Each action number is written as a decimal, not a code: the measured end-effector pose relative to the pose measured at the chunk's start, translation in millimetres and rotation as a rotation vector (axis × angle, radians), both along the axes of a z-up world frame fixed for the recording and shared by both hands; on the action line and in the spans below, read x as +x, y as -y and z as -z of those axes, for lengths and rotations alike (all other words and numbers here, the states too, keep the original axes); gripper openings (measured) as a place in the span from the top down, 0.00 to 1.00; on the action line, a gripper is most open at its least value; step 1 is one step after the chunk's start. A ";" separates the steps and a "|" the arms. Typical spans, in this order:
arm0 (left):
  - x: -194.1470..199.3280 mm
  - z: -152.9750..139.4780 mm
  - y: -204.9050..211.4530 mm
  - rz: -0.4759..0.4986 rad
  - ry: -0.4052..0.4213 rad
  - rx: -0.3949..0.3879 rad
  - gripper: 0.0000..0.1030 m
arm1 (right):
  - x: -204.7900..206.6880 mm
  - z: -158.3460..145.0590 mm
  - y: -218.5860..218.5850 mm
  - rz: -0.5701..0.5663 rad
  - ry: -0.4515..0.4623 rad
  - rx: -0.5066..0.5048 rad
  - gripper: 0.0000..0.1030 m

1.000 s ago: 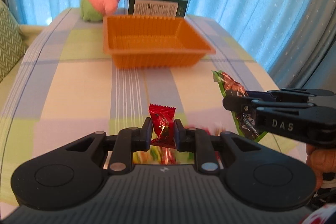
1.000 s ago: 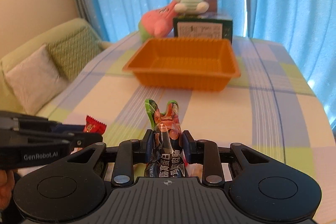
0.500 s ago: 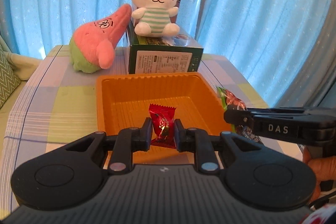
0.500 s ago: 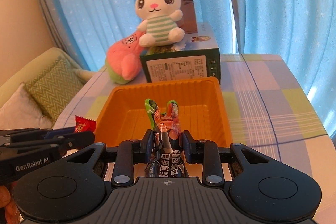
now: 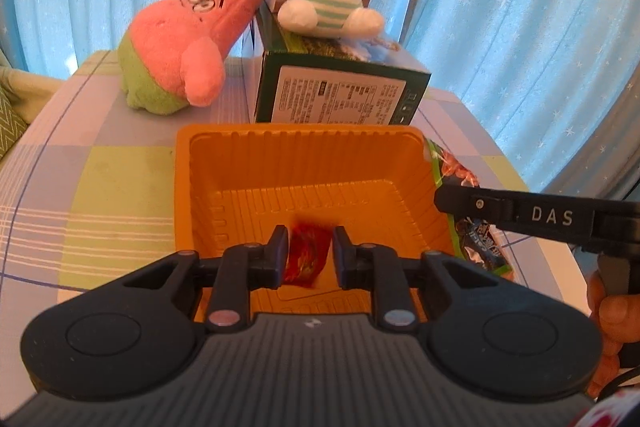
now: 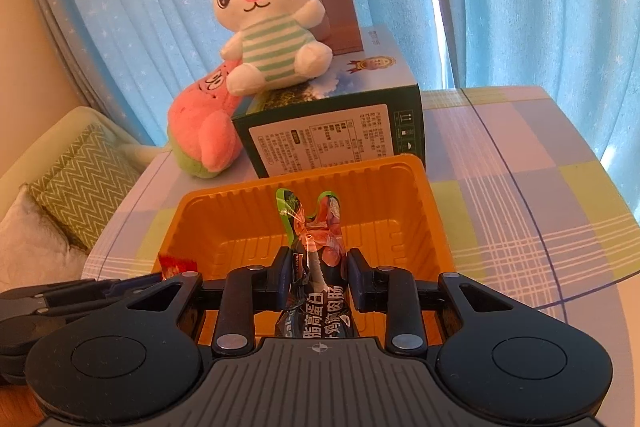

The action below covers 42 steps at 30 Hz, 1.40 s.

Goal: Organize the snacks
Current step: 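Carry both snacks into the orange tray and open both tools, then move the left tool back toward the remaining snack pile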

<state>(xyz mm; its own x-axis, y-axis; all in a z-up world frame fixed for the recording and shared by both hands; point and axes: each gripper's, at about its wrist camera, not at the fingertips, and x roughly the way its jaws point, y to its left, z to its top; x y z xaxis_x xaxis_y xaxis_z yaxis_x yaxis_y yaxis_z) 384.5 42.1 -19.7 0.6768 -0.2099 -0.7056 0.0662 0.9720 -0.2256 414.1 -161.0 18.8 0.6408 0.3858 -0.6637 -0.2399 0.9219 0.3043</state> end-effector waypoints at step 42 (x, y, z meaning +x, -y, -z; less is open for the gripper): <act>-180.7 -45.4 0.0 -0.097 0.088 0.011 0.39 | -176.0 -22.4 44.0 0.067 0.059 0.004 0.47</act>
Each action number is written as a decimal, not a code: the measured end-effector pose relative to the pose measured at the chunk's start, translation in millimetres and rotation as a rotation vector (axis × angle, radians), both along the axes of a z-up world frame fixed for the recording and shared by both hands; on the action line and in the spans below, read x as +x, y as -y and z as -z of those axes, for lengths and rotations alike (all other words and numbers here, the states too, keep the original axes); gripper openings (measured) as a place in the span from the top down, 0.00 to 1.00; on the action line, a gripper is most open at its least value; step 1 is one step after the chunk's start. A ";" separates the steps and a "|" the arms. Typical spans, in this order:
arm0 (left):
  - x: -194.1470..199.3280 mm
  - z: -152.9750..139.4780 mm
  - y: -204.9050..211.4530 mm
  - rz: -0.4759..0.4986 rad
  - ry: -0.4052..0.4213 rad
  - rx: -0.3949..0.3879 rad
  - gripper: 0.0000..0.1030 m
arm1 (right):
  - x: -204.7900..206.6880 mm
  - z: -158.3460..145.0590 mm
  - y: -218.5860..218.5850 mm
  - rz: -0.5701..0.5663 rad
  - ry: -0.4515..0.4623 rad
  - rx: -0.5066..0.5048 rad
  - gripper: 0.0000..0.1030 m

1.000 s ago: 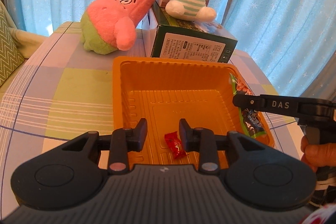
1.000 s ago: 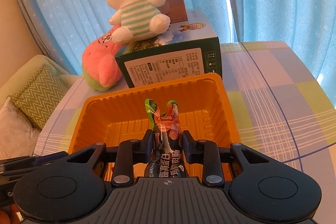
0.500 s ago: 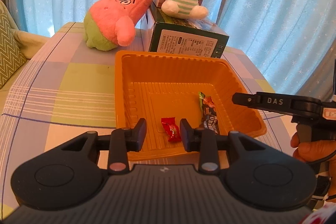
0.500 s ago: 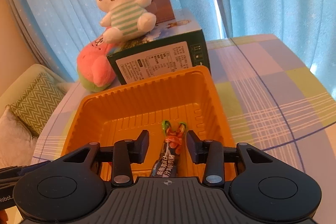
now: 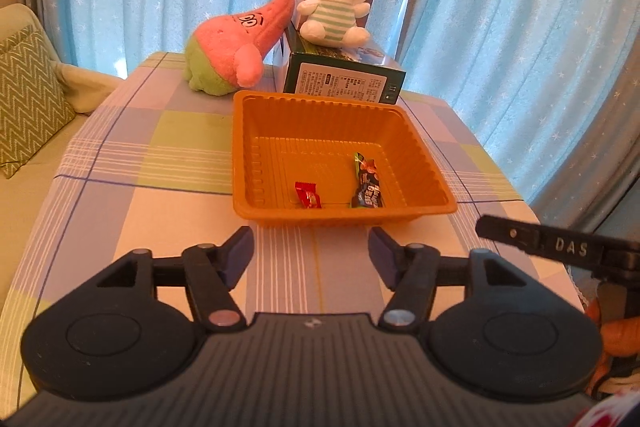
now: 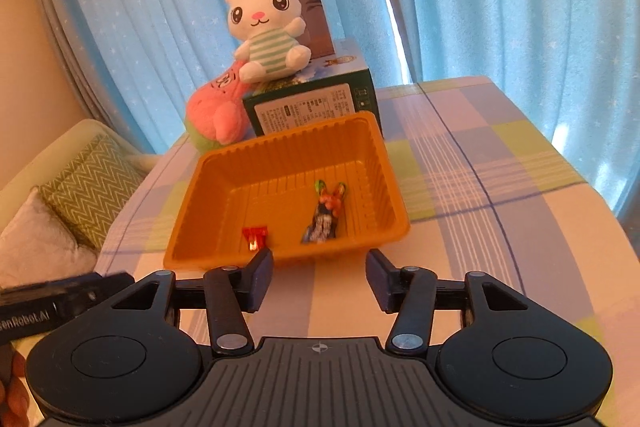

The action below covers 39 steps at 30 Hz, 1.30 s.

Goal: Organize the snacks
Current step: 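Move the left tool back toward the remaining snack pile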

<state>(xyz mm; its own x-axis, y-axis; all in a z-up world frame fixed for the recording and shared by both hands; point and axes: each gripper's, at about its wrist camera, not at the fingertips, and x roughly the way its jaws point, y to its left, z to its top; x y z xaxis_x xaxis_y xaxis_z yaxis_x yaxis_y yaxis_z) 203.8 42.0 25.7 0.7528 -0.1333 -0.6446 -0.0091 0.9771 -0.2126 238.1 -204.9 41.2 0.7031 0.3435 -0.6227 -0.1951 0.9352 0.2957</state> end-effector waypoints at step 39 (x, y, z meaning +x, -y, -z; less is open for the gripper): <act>-105.6 76.5 22.5 0.461 -0.161 0.122 0.35 | -158.3 53.1 21.1 0.058 -0.168 -0.020 0.39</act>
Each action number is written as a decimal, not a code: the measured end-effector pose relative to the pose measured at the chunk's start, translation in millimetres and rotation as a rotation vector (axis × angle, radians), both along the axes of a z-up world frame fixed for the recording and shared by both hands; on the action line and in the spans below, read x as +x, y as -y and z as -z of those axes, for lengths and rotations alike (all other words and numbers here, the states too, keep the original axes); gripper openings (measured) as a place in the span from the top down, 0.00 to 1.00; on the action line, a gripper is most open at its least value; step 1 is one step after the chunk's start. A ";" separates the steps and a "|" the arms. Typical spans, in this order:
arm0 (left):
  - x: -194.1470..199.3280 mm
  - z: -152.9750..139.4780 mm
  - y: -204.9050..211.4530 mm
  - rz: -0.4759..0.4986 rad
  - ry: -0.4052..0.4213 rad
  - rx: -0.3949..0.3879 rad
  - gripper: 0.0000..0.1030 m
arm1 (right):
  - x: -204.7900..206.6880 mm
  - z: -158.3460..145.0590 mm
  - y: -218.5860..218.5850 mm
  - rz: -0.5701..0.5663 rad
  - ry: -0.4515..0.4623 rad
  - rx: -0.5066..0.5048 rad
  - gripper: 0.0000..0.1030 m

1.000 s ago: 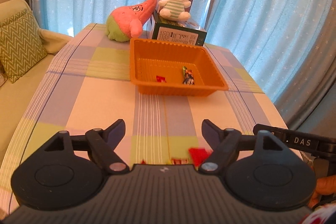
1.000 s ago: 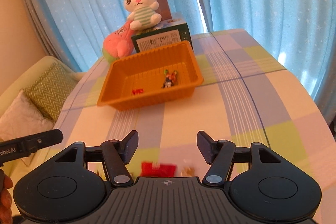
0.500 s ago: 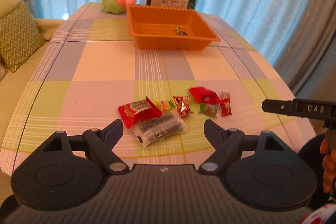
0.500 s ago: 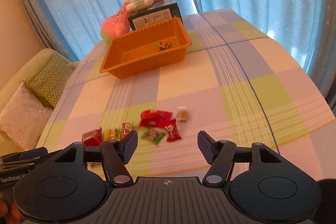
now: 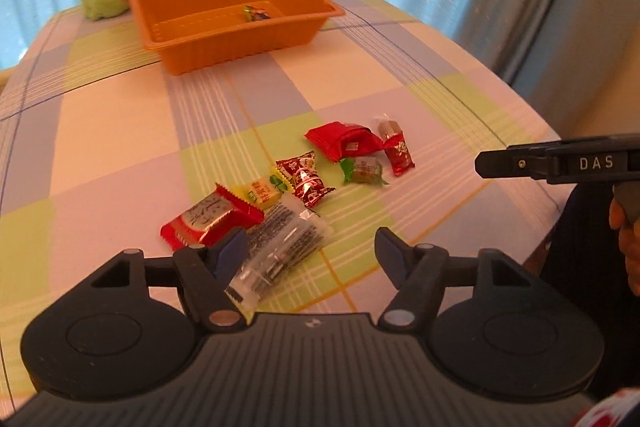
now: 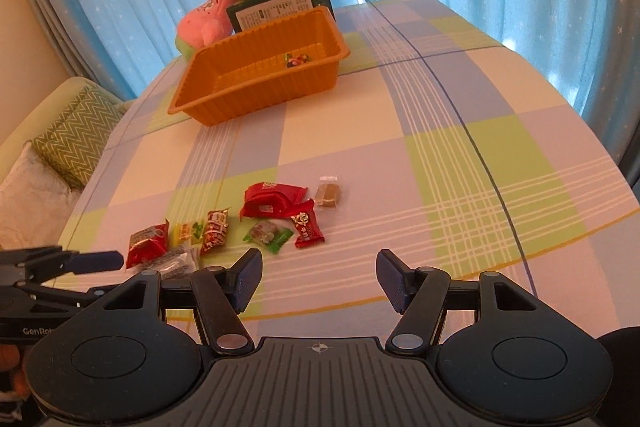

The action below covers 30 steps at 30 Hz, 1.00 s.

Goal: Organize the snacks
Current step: 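Move the left tool back toward the remaining snack pile, then grasp the clear packet of dark sticks with the left tool while the right tool grasps a red candy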

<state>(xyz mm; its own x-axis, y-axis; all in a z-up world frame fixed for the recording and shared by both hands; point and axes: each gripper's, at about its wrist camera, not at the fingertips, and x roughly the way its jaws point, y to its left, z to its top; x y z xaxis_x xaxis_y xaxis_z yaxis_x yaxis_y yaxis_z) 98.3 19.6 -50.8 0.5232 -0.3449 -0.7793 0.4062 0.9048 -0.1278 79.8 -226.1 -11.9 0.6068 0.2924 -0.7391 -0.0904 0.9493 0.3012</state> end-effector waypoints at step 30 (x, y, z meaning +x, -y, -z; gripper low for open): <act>20.0 32.7 13.5 -0.143 -0.086 0.065 0.66 | 39.2 38.0 -20.1 -0.069 0.004 -0.062 0.39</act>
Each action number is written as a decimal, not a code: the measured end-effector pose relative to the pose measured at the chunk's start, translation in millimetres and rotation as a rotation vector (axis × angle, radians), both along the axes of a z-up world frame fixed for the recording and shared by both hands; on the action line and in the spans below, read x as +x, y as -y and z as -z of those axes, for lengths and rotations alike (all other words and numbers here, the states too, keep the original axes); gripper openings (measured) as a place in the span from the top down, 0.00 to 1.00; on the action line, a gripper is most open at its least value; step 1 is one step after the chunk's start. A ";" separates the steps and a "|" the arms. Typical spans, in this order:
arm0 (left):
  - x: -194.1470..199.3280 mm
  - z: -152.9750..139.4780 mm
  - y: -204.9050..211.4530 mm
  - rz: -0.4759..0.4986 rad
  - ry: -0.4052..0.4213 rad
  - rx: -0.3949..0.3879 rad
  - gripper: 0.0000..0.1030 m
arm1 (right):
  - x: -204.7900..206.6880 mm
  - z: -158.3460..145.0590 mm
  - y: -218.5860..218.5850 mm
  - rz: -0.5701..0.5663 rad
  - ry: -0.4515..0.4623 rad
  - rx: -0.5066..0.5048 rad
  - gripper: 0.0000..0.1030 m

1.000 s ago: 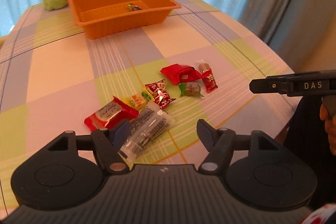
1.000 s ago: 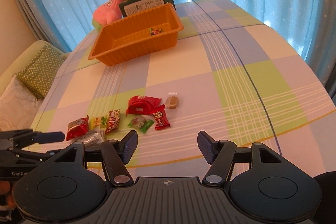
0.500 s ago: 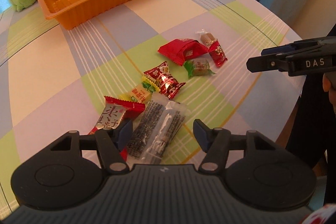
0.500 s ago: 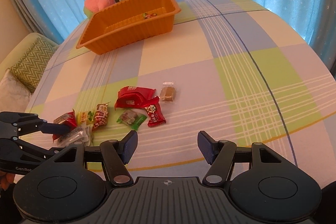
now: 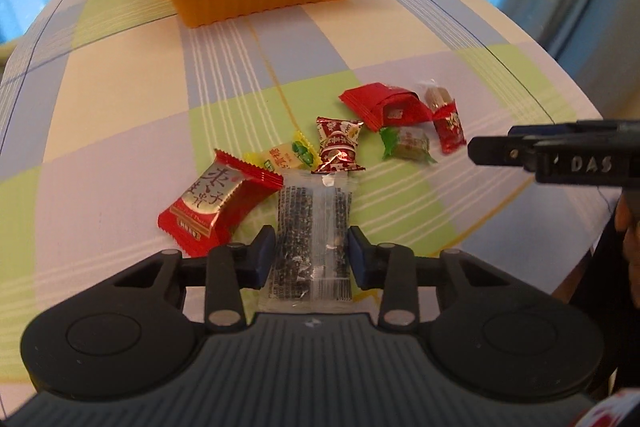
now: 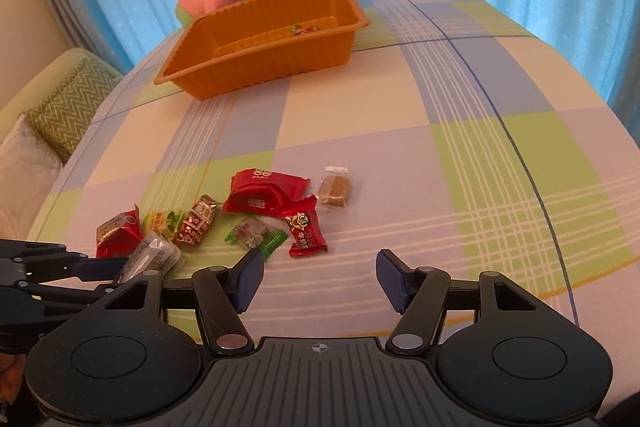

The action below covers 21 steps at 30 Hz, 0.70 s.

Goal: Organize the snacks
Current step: 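Grasp the clear packet of dark sticks with the left tool while the right tool grasps a red candy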

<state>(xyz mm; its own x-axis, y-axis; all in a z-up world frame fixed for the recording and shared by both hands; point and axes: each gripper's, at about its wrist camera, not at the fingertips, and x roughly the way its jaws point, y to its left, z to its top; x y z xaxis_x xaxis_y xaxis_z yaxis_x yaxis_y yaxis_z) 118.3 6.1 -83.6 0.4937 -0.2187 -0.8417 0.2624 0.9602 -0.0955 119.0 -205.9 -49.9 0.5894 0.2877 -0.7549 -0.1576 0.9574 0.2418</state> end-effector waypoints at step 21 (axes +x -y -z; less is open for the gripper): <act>-16.9 -15.1 -3.4 -0.172 0.058 -0.096 0.66 | 18.0 12.7 -29.1 -0.098 0.074 -0.128 0.83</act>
<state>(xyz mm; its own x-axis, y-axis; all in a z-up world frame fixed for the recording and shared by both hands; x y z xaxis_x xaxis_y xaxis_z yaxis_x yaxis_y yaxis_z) 101.4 9.5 -68.5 0.5774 -0.2050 -0.7903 0.1035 0.9785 -0.1783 137.0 -176.8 -62.6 0.6188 0.2512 -0.7443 -0.2647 0.9588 0.1036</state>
